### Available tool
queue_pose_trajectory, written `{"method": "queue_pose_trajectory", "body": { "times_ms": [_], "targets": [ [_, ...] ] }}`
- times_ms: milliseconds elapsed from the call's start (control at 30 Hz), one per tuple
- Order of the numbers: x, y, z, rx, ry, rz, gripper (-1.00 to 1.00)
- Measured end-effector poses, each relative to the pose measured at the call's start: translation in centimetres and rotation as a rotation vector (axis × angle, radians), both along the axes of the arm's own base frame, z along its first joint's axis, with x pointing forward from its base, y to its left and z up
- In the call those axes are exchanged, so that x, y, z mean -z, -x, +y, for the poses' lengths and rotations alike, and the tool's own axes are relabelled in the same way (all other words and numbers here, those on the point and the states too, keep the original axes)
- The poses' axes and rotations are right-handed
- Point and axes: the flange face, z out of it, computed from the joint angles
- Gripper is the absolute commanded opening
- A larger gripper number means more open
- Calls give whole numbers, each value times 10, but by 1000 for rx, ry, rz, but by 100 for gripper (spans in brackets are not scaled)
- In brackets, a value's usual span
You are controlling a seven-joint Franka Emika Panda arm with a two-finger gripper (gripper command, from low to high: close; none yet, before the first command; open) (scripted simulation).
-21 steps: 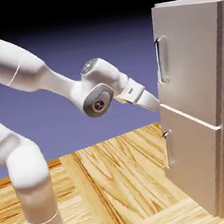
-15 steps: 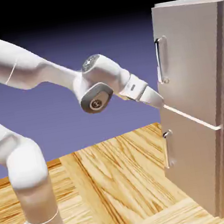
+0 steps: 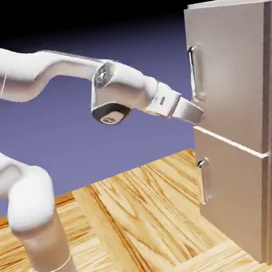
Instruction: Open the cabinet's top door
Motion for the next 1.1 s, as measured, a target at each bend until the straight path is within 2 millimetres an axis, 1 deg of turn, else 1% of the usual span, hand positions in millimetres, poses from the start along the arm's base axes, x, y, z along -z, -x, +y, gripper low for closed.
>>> {"method": "queue_pose_trajectory", "body": {
  "times_ms": [267, 533, 800, 1100],
  "targets": [
    [-8, 9, -5, 0, -14, -99, 0],
    [-14, 17, -2, 5, -17, -210, 0],
    [-18, 22, 9, 22, -7, -328, 0],
    [-24, 22, 30, 57, 18, -463, 0]
  ]
}}
